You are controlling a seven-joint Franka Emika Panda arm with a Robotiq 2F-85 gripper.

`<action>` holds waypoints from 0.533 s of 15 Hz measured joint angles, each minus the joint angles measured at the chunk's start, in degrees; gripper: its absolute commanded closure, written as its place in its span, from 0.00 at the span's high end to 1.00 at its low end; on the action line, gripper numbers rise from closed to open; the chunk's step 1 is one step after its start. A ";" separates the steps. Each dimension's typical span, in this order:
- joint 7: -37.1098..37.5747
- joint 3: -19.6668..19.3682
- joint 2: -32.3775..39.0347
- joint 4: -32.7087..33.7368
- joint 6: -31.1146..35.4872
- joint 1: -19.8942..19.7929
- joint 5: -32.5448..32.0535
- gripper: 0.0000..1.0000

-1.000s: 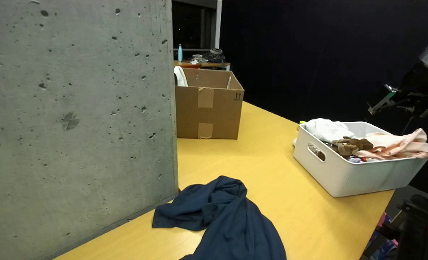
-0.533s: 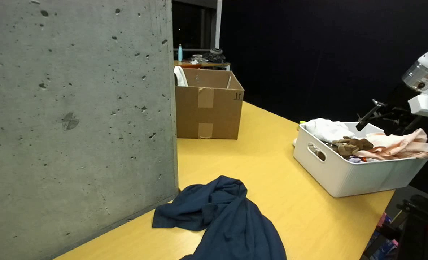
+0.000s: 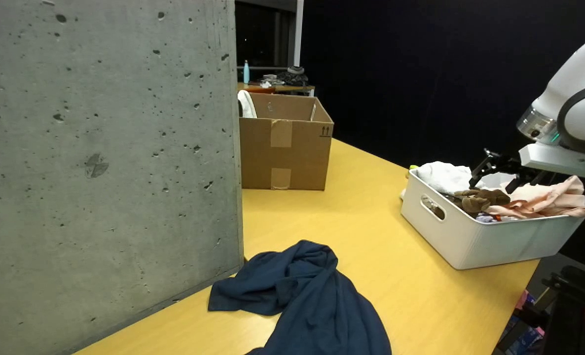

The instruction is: Remove the blue cloth and the moose toy from basket, then wrap the moose toy with the blue cloth

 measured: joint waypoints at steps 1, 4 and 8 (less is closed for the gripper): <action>-0.88 -0.58 1.54 0.86 -0.15 0.72 1.68 1.00; -2.88 -2.12 5.49 3.03 -0.66 2.06 5.25 0.75; -4.83 -3.06 8.49 5.17 -2.11 2.27 7.54 0.51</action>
